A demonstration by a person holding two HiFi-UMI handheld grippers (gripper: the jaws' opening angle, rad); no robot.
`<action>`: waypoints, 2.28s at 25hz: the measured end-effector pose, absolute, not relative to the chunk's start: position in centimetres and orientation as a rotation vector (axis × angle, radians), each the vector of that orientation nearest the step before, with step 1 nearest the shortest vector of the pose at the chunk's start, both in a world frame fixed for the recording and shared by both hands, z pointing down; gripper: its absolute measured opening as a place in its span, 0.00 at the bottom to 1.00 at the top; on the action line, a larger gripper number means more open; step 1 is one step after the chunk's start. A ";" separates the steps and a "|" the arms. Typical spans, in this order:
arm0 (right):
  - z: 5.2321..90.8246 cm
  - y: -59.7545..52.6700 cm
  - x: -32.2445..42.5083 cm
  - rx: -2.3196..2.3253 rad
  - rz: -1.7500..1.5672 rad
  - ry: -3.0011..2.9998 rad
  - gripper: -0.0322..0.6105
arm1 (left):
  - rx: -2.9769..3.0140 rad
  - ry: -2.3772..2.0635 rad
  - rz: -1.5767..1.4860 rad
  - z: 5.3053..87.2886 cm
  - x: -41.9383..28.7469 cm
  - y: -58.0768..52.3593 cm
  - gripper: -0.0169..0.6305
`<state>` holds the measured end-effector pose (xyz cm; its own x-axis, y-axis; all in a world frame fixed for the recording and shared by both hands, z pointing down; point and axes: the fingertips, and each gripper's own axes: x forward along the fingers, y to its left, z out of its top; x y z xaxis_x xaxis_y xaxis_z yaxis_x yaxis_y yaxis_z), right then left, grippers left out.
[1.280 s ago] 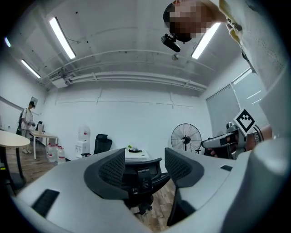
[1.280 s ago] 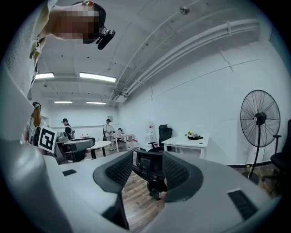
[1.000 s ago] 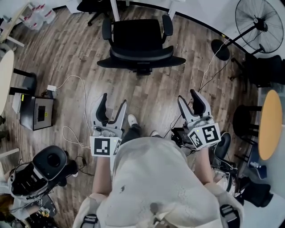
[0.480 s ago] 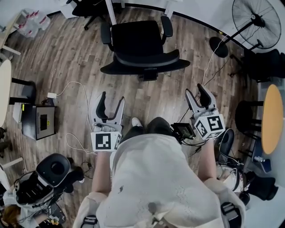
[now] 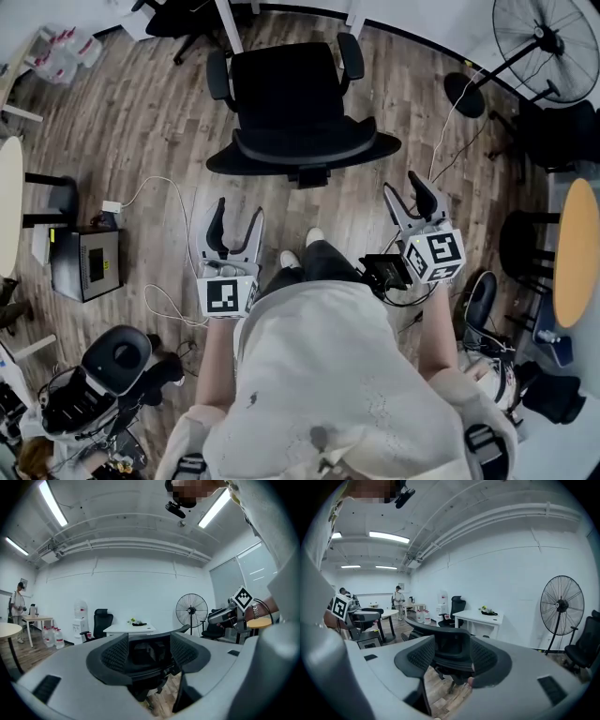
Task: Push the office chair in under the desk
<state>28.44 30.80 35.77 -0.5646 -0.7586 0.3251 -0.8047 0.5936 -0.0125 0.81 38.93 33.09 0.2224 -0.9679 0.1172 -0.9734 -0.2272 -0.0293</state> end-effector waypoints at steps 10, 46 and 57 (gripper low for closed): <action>38.3 23.0 28.8 1.159 0.270 -2.550 0.42 | 2.349 -1.977 0.249 34.9 1.1 33.1 0.46; 49.2 9.5 20.4 0.985 0.158 -2.442 0.51 | 2.333 -1.939 0.549 47.4 -5.5 16.7 0.51; 50.1 7.9 20.2 1.001 0.244 -2.475 0.52 | 2.387 -1.968 0.538 47.6 -5.2 14.8 0.51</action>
<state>20.17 7.88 50.10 -0.6314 -0.6132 0.4747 -0.6940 0.7200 0.0070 -5.15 14.77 47.60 0.1557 -0.9526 0.2614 -0.9531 -0.2144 -0.2137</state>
